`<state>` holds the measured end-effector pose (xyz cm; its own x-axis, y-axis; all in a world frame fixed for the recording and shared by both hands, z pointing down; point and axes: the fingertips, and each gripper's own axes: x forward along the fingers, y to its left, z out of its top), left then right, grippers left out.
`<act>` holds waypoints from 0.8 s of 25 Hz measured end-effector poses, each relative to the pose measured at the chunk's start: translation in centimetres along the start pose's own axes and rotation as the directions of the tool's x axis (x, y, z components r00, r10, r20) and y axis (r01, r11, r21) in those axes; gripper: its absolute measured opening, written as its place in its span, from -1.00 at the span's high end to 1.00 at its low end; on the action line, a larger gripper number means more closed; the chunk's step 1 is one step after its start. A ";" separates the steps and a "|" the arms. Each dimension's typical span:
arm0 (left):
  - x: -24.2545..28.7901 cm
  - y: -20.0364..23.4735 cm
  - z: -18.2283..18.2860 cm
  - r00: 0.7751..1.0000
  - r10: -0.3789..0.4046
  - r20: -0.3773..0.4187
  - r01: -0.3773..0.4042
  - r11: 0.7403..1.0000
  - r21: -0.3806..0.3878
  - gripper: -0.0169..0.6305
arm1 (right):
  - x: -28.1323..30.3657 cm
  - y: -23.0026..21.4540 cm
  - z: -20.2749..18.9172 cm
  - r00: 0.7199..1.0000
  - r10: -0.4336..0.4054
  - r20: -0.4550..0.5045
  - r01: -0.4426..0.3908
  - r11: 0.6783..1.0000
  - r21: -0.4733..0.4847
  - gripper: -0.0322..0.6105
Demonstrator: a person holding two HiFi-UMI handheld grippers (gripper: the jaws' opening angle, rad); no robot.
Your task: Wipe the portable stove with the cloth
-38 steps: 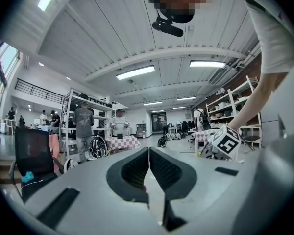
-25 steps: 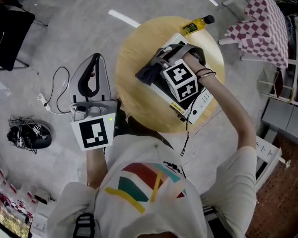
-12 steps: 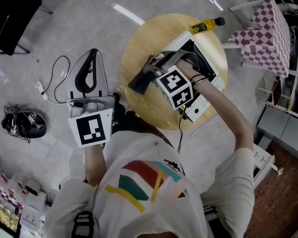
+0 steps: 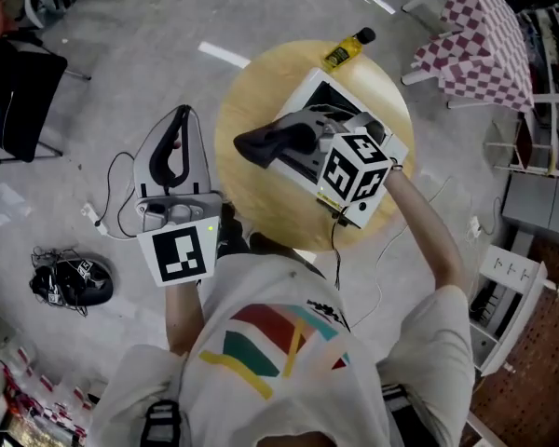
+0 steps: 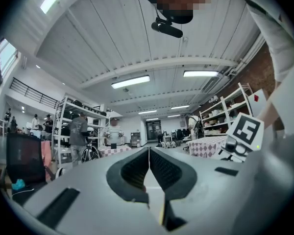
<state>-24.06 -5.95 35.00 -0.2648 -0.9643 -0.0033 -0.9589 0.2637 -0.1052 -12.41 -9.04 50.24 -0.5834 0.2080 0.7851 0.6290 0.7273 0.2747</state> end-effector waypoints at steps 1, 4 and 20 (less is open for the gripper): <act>0.5 -0.9 1.1 1.000 -0.018 0.016 0.018 1.000 0.003 0.93 | -2.1 -1.1 0.2 0.996 -0.079 0.045 0.075 0.993 0.092 0.80; 2.5 -4.1 4.4 0.988 -0.120 0.098 0.120 0.993 0.006 0.92 | -9.6 -4.2 0.7 0.909 -0.392 0.142 0.316 0.869 0.381 0.80; 2.8 -25.6 10.3 0.783 -0.585 0.211 0.586 0.808 0.061 0.93 | -29.3 7.9 -8.6 0.072 -0.912 -0.404 0.653 -0.263 0.710 0.80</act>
<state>0.78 -15.65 27.46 0.3749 -0.9148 -0.1506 -0.9234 -0.3540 -0.1481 14.08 -15.00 34.13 -0.4080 -0.9125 0.0307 -0.9113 0.4091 0.0461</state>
